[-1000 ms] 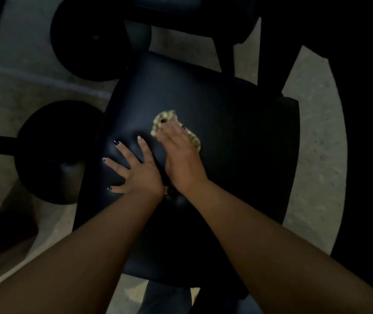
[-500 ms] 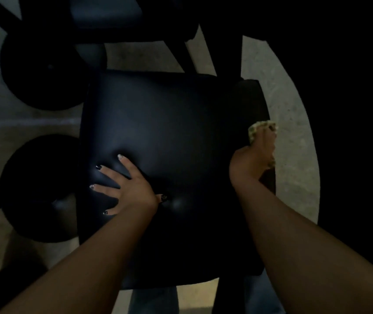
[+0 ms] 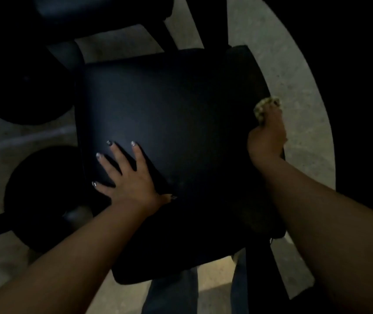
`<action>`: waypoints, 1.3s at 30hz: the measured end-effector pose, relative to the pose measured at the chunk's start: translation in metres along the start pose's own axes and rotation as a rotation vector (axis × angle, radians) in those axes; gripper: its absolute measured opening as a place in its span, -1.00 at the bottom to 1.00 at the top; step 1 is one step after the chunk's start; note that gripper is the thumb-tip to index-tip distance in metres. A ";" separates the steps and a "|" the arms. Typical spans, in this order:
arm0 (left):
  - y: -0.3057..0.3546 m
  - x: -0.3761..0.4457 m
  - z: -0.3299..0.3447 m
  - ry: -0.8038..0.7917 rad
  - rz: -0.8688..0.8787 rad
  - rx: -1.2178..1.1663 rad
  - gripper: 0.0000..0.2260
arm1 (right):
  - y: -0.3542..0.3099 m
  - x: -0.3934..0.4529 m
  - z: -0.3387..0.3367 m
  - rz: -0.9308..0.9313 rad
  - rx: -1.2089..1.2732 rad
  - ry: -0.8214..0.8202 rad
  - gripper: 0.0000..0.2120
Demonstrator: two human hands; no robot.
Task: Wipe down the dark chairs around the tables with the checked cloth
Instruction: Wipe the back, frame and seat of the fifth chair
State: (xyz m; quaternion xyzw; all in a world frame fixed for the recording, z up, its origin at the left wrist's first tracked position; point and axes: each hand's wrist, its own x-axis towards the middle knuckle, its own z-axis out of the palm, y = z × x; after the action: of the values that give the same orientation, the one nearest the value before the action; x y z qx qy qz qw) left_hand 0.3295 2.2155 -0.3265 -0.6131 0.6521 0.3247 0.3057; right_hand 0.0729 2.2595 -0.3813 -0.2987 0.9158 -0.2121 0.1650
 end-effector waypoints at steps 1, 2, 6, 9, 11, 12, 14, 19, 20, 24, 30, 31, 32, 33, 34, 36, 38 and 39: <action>-0.006 0.002 -0.001 0.010 0.058 0.070 0.28 | -0.004 -0.004 0.010 0.005 0.004 0.033 -0.45; -0.011 0.004 -0.001 0.020 0.104 0.104 0.27 | -0.016 -0.014 0.016 0.017 -0.002 0.028 -0.45; -0.022 0.005 -0.003 0.063 0.177 0.089 0.27 | -0.053 -0.090 0.063 -0.218 0.060 -0.037 -0.49; -0.031 0.008 -0.009 0.072 0.214 0.122 0.27 | -0.040 -0.064 0.042 -0.337 0.090 -0.082 -0.50; -0.036 0.010 -0.010 0.109 0.234 0.171 0.27 | -0.035 -0.034 0.017 -0.237 0.051 -0.033 -0.51; -0.038 0.010 -0.010 0.130 0.243 0.195 0.26 | -0.035 -0.020 0.009 -0.168 0.046 -0.015 -0.51; -0.038 0.009 -0.009 0.143 0.248 0.216 0.24 | -0.043 -0.017 0.015 -0.102 -0.085 -0.046 -0.49; -0.037 0.008 -0.007 0.142 0.252 0.226 0.12 | -0.092 -0.129 0.079 -0.360 0.055 -0.277 -0.53; -0.038 0.008 -0.006 0.150 0.257 0.223 0.03 | -0.099 -0.155 0.087 -0.450 0.096 -0.331 -0.55; -0.041 0.007 -0.007 0.164 0.270 0.219 0.09 | -0.099 -0.143 0.082 -0.583 0.134 -0.329 -0.53; -0.042 0.006 -0.006 0.223 0.280 0.237 0.26 | -0.028 -0.014 0.005 -0.348 -0.282 -0.148 -0.39; -0.043 0.005 -0.005 0.233 0.285 0.238 0.26 | -0.015 -0.007 -0.002 -0.358 -0.347 -0.213 -0.35; -0.044 0.005 -0.005 0.242 0.291 0.235 0.25 | -0.004 -0.005 -0.005 -0.365 -0.394 -0.242 -0.33; -0.045 0.005 -0.004 0.246 0.296 0.234 0.25 | 0.006 -0.009 -0.005 -0.349 -0.416 -0.237 -0.33; -0.046 0.005 -0.004 0.248 0.299 0.236 0.24 | 0.014 -0.018 -0.001 -0.284 -0.419 -0.198 -0.34; -0.047 0.005 -0.005 0.236 0.291 0.237 0.24 | 0.027 -0.047 0.006 -0.109 -0.448 -0.094 -0.35; -0.046 0.004 -0.005 0.219 0.282 0.234 0.25 | 0.035 -0.075 0.010 0.077 -0.472 -0.049 -0.34; -0.045 0.004 -0.005 0.214 0.281 0.233 0.25 | 0.037 -0.084 0.008 0.170 -0.453 -0.046 -0.34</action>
State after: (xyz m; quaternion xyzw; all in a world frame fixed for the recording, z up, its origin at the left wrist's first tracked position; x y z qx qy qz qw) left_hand 0.3742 2.2072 -0.3286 -0.5076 0.7930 0.2194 0.2555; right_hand 0.1227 2.3361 -0.3917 -0.2547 0.9578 0.0200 0.1317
